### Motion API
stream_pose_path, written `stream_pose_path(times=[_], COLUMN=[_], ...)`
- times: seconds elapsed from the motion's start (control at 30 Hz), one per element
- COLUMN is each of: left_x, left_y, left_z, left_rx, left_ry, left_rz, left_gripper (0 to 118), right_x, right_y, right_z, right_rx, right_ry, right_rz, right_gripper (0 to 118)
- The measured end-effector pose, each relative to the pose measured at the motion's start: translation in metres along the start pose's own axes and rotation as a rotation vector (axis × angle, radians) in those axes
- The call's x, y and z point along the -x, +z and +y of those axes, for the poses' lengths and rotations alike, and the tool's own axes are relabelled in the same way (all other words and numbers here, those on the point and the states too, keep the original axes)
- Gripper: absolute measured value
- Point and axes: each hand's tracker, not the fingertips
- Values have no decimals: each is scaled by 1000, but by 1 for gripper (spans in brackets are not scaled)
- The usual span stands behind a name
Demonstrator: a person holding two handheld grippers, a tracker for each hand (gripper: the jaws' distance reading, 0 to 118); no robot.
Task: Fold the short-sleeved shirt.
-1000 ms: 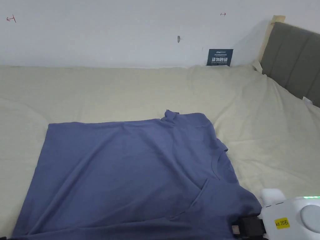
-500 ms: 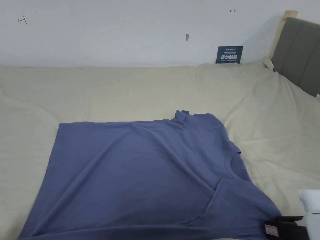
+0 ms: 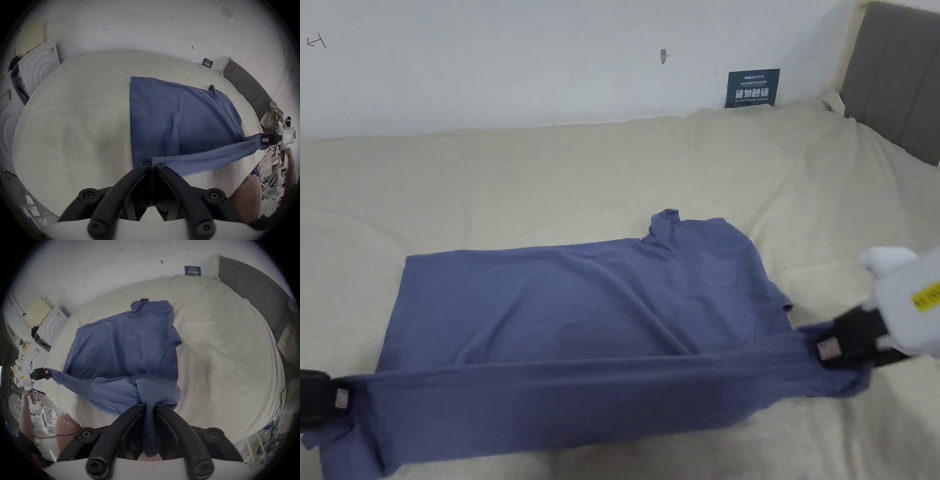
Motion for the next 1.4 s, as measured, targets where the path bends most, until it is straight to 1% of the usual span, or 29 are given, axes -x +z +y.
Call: stream_pose_path(times=[0.1, 0.13, 0.2, 0.27, 0.3, 0.33, 0.37, 0.4, 0.43, 0.47, 0.57, 0.63, 0.67, 0.7, 0.77, 0.83, 0.87, 0.9, 0.93, 0.97, 1.0, 1.03, 1.1, 1.13, 1.17, 1.23, 1.27, 1.3, 1.4], left_x=[1, -13, -10, 1, 3, 3, 2, -3, -2, -1, 0, -5, -17, -22, -24, -28, -35, -42, -73, -81, -85, -88, -92, -92, -90, -84, -80, -76, -62], left_y=[-41, -47, -68, -91, -98, -101, -103, -101, -99, -96, -75, -47, -23, -1, 31, 57, 69, 80, 95, 98, 100, 101, 99, 98, 98, 99, 95, 92, 86], left_z=[27, 31, 42, 51, 53, 53, 52, 49, 48, 46, 39, 29, 18, 5, -20, -47, -63, -77, -93, -100, -114, -118, -125, -127, -130, -127, -128, -129, -131], left_rx=[28, 38, 54, 63, 68, 69, 65, 52, 41, 29, -33, -98, -169, -252, -360, -426, -469, -480, -493, -490, -449, -465, -422, -417, -418, -441, -440, -436, -447], left_ry=[-21, -20, -11, 12, 21, 20, 14, 10, 12, 23, 53, 58, 50, 58, 85, 55, 30, -4, -28, -61, -71, -95, -107, -106, -105, -94, -47, -8, 110], left_rz=[25, 33, 47, 59, 53, 52, 56, 55, 46, 34, -27, -35, -54, -69, -65, -100, -97, -72, -63, -40, 36, 38, 37, 44, 47, 39, 34, 22, -35], left_gripper=[1, 1, 1, 3, 15, 30, 49, 82, 103, 116, 118, 118, 118, 118, 118, 117, 111, 86, 46, 0, 0, 0, 0, 0, 0, 0, 0, 0, 0], right_x=[6, 8, 7, 1, -1, -2, -1, -3, -5, -7, -4, -7, -3, 2, 15, 24, 29, 36, 38, 41, 40, 46, 41, 39, 28, 23, 18, 15, 2], right_y=[-36, -50, -76, -100, -109, -115, -115, -114, -113, -106, -62, -42, -20, 1, 35, 57, 63, 69, 73, 75, 76, 73, 69, 67, 74, 71, 68, 62, 17], right_z=[51, 68, 93, 109, 113, 116, 110, 108, 107, 103, 75, 63, 44, 24, -16, -55, -72, -86, -97, -106, -122, -114, -109, -105, -114, -92, -72, -55, 2], right_rx=[39, 52, 75, 112, 111, 104, 78, 29, 4, -36, -184, -273, -377, -491, -643, -719, -745, -762, -777, -792, -846, -819, -771, -747, -715, -637, -552, -476, -125], right_ry=[-1, -11, -20, -83, -94, -102, -106, -127, -141, -143, -122, -138, -138, -137, -135, -128, -137, -147, -145, -163, -239, -232, -261, -272, -262, -216, -168, -152, -187], right_rz=[-46, -67, -75, -81, -82, -81, -82, -94, -102, -94, -72, -53, -50, -24, 49, 118, 123, 112, 99, 90, 72, 45, 98, 83, 50, 25, 28, 23, 59], right_gripper=[3, 3, 3, 3, 6, 12, 27, 61, 87, 99, 99, 99, 99, 99, 99, 99, 98, 89, 67, 19, 0, 0, 0, 0, 0, 0, 0, 0, 0])
